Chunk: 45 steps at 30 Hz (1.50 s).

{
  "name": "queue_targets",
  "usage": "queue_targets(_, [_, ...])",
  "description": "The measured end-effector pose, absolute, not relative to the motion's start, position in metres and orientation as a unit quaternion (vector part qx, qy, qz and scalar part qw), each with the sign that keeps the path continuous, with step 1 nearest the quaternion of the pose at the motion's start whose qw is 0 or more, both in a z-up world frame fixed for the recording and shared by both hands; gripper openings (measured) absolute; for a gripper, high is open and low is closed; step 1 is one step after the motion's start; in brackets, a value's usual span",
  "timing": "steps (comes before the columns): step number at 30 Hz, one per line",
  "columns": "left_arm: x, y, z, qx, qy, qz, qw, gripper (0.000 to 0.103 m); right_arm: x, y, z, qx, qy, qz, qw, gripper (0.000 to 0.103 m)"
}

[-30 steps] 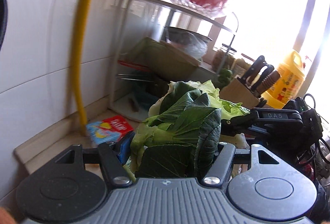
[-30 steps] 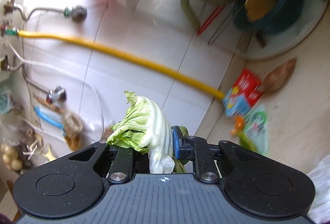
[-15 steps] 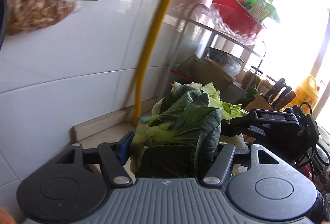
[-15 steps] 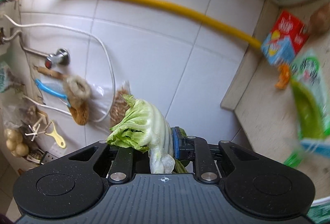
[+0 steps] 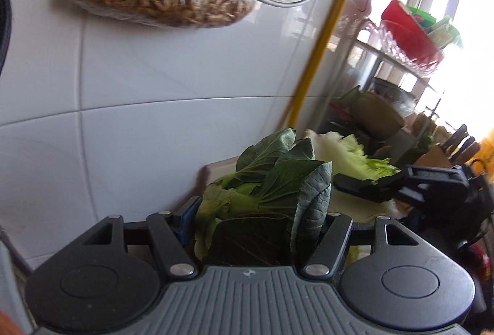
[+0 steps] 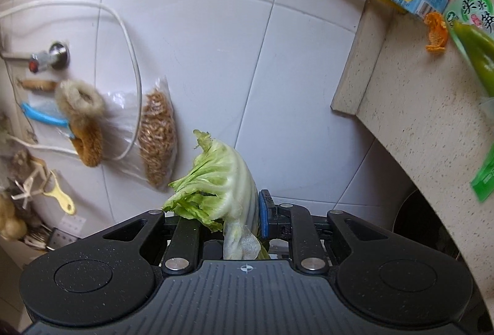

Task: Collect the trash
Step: 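Carry the bok choy and cabbage leaf down to the black trash bin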

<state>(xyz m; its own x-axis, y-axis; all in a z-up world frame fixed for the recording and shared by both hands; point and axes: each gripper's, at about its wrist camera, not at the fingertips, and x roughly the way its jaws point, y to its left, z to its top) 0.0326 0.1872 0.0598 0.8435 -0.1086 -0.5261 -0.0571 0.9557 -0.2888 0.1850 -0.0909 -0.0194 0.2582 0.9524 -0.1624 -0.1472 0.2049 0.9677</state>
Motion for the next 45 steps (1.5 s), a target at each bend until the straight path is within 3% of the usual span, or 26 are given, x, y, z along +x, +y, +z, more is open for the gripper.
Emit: queue_targets(45, [0.001, 0.235, -0.009, -0.070, 0.387, 0.073, 0.916, 0.062, 0.139, -0.028, -0.038, 0.356, 0.476, 0.412, 0.691, 0.024])
